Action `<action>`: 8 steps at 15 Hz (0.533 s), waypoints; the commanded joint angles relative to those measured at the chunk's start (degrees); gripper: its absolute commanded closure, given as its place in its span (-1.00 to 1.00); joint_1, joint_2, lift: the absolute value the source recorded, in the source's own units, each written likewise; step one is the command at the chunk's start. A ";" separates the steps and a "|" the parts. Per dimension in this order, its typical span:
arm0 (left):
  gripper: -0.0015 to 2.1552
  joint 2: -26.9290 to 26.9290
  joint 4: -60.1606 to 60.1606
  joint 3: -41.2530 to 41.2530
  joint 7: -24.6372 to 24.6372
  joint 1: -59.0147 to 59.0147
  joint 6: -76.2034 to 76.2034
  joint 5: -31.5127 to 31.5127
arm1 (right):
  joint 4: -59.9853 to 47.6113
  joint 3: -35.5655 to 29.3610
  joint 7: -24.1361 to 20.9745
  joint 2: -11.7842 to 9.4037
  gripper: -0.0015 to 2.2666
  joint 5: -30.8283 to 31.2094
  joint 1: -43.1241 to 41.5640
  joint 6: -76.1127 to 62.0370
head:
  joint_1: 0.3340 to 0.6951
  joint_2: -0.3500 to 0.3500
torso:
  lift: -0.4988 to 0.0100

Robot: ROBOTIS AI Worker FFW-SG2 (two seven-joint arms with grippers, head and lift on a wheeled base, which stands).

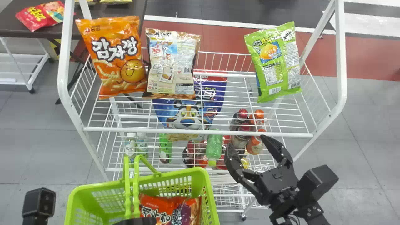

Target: Hold basket handle with left hand then pick Saewookkang with right hand and place into basket

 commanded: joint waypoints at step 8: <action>1.00 0.05 -0.08 -0.09 0.00 0.00 1.83 -0.09 | 0.00 0.00 -0.08 -0.35 -0.96 -0.53 0.03 0.00 | 1.00 -0.36 | 0.89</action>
